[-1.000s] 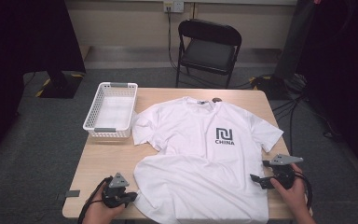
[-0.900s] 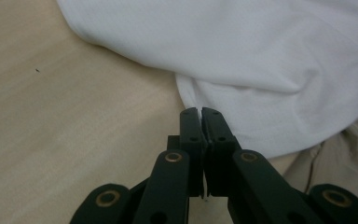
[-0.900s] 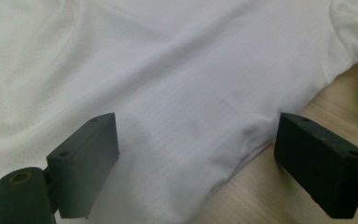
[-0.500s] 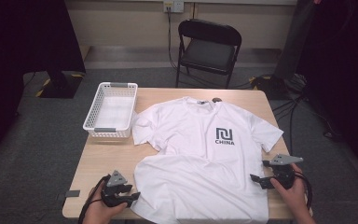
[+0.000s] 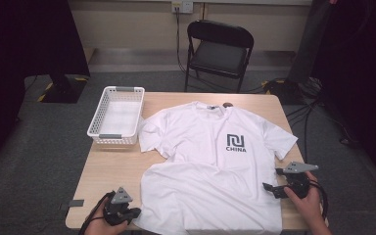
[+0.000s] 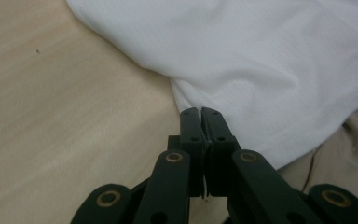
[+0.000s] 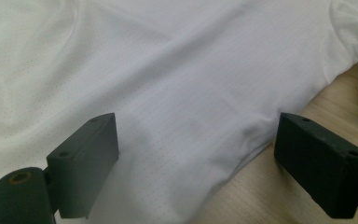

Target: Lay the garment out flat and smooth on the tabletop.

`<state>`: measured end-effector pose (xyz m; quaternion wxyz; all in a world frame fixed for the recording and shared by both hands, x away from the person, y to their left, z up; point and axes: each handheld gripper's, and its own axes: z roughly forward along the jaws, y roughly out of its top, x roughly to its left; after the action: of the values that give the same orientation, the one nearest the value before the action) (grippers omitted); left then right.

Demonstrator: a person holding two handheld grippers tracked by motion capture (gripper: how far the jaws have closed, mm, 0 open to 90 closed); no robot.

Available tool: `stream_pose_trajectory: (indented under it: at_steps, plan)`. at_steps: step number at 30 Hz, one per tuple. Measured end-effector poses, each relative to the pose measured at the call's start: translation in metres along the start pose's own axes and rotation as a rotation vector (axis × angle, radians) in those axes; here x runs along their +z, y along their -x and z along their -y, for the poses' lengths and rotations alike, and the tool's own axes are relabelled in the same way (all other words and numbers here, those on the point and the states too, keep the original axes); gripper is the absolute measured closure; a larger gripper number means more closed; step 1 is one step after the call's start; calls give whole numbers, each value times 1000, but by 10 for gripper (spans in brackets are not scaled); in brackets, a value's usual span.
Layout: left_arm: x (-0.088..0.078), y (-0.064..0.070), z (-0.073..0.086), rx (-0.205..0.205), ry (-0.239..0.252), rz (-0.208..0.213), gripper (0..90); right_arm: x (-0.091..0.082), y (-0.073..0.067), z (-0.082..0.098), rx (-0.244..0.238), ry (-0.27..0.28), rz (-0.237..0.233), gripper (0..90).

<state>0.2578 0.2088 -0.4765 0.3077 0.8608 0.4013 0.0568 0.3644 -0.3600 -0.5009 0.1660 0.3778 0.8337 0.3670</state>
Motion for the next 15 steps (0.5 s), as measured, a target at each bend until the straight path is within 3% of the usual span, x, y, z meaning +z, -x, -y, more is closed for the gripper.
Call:
stream_pose_trajectory:
  at_steps: [6, 8, 10, 13, 15]
  plan:
    - [-9, 7, 17, -14, 14, 41, 873, 0, 0, 0, 0, 0, 0, 124]
    - [-11, 5, 16, -15, 25, 22, 806, 0, 0, 0, 0, 0, 0, 124]
    - [-8, -1, 11, -53, 82, -12, 612, 0, 0, 0, 0, 0, 0, 124]
    - [0, -10, -2, -86, 144, -59, 487, 0, 0, 0, 0, 0, 0, 124]
    - [7, -15, -11, -115, 163, -54, 538, 0, 0, 0, 0, 0, 0, 124]
